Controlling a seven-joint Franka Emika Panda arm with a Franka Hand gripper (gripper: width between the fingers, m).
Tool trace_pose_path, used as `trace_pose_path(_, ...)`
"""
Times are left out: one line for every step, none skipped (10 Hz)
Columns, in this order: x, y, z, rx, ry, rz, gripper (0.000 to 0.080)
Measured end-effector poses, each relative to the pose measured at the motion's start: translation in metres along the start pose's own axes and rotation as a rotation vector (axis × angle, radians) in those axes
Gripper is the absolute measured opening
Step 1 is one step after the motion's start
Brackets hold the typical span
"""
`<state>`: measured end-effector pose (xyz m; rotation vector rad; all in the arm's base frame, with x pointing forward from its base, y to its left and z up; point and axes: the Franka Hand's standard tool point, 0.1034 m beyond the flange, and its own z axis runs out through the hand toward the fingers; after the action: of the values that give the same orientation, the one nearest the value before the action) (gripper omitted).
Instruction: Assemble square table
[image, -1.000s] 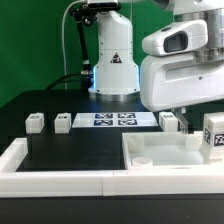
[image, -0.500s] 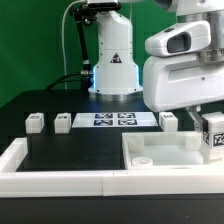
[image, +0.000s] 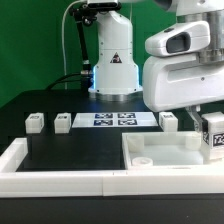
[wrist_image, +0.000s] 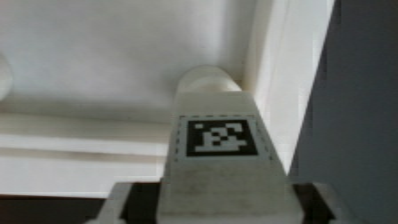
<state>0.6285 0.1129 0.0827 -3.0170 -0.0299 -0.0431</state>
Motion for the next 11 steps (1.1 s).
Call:
trace_pose_path(-0.0025,0.0003,0.0002,-0.002,0.029,0.127,0.0291)
trace_pose_path(-0.0061,0.0001,0.0001,-0.006,0.041,0.257,0.0291)
trace_pose_path(-0.0068,0.0003,0.0001,-0.01,0.042,0.371,0.0291)
trace_pose_path(-0.0072,0.0001,0.0002,-0.015,0.044,0.466,0.0291)
trace_pose_path(-0.0074,0.0004,0.0005,-0.017,0.046,0.587,0.0291)
trace_pose_path(-0.0076,0.0001,0.0006,-0.02,0.05,0.702,0.0292)
trace_pose_path(-0.0078,-0.001,0.0008,-0.025,0.056,0.828,0.0292)
trace_pose_path(-0.0076,-0.0002,0.0008,-0.018,0.056,0.905,0.0292)
trace_pose_path(-0.0076,-0.0003,0.0009,-0.014,0.055,0.942,0.0292)
trace_pose_path(-0.0077,-0.0004,0.0011,-0.01,0.053,0.974,0.0349)
trace_pose_path(-0.0078,-0.0008,0.0012,-0.011,0.053,0.962,0.0485)
